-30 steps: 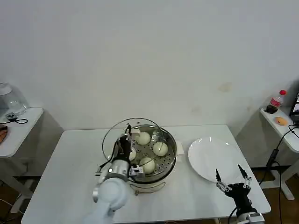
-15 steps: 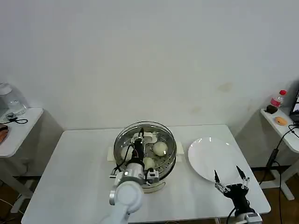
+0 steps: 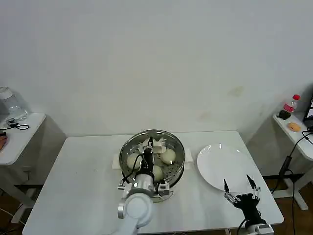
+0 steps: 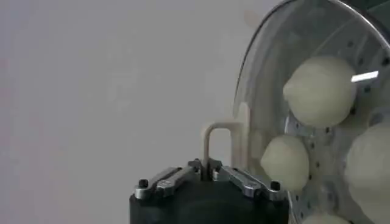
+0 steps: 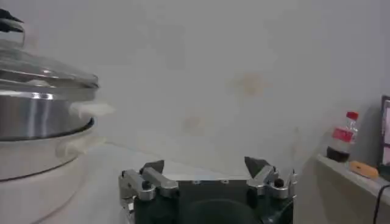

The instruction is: Take steamed baozi put them in steamer then cover it.

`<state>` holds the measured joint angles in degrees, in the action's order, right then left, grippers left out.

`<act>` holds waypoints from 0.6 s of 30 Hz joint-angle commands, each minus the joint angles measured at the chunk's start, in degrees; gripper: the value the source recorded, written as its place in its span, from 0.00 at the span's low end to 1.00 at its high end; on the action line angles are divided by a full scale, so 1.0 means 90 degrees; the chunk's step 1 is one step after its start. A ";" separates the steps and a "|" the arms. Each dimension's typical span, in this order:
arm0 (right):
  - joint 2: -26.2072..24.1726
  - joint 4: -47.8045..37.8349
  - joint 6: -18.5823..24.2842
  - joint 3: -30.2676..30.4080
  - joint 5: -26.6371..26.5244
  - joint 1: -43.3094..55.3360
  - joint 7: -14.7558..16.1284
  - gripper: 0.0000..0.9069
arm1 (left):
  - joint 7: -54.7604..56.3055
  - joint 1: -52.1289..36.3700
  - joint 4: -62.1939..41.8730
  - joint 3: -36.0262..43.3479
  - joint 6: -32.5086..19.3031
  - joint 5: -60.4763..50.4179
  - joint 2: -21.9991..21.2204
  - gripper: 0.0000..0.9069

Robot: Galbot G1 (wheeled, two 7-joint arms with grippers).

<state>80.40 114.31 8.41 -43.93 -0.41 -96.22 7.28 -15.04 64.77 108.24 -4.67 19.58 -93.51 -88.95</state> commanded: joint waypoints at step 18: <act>-0.0013 -0.0042 0.0019 0.0034 0.0000 0.0018 0.0020 1.00 | 0.0105 0.0139 -0.0062 -0.0042 -0.0116 -0.0210 -0.0150 1.00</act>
<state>80.28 113.93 8.56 -43.63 -0.42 -96.08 7.46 -14.18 65.85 107.51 -5.07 18.73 -95.18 -90.22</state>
